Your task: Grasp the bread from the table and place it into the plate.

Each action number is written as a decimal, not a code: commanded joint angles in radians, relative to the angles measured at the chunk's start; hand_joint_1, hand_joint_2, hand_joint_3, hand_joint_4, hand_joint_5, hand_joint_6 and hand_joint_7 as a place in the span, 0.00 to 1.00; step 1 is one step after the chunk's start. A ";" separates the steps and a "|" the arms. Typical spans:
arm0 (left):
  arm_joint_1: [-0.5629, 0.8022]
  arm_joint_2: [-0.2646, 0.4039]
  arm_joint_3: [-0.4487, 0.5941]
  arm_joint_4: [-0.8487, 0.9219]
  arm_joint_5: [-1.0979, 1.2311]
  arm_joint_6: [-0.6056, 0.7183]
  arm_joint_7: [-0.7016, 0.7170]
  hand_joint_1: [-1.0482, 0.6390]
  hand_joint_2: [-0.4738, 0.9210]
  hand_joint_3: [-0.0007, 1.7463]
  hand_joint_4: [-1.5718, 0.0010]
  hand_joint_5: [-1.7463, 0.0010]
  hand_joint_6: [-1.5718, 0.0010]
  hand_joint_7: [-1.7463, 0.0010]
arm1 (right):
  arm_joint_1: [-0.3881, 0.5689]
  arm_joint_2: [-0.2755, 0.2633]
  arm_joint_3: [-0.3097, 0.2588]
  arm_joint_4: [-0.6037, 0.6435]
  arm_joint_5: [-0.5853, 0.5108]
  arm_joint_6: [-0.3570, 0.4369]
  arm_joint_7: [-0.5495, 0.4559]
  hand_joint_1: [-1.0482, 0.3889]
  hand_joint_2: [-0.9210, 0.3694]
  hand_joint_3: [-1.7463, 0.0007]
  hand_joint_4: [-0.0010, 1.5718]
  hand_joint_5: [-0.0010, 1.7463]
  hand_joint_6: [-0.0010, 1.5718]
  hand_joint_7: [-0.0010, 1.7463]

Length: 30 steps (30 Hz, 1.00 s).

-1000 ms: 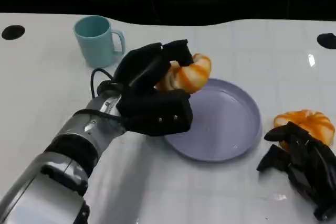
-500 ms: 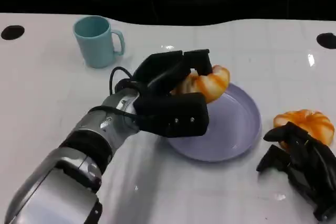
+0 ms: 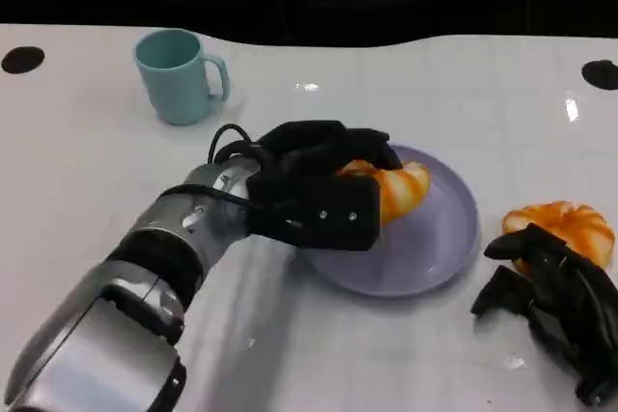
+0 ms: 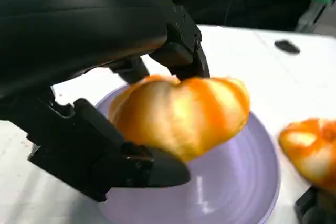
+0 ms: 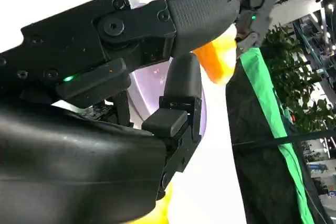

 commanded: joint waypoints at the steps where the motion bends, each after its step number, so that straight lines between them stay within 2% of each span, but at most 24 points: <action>1: -0.045 0.028 -0.021 -0.006 0.018 0.004 -0.034 0.05 1.00 0.42 1.00 0.82 0.88 1.00 | 0.015 -0.008 0.001 0.016 -0.005 0.003 -0.004 0.36 0.00 0.84 0.41 0.91 0.37 0.74; 7: -0.047 0.037 -0.034 -0.008 0.026 0.006 -0.025 0.01 1.00 0.46 1.00 0.87 0.89 1.00 | 0.018 -0.013 0.008 0.017 -0.017 -0.006 -0.006 0.36 0.00 0.84 0.41 0.91 0.37 0.73; 19: -0.035 0.059 -0.008 -0.036 0.013 -0.031 0.006 0.02 1.00 0.45 1.00 0.85 0.89 0.99 | 0.013 -0.013 0.005 0.025 -0.010 -0.013 0.003 0.36 0.00 0.84 0.41 0.93 0.38 0.73; 25: 0.008 0.082 0.055 -0.073 -0.060 -0.080 -0.011 0.04 1.00 0.42 0.98 0.82 0.87 0.99 | 0.012 -0.013 0.010 0.023 -0.020 -0.017 -0.010 0.36 0.00 0.83 0.42 0.93 0.38 0.75; 30: 0.127 0.064 0.247 -0.133 -0.353 -0.139 -0.214 0.09 1.00 0.34 0.93 0.78 0.83 0.97 | 0.011 -0.011 0.001 0.025 0.000 -0.003 0.001 0.36 0.00 0.84 0.42 0.93 0.38 0.74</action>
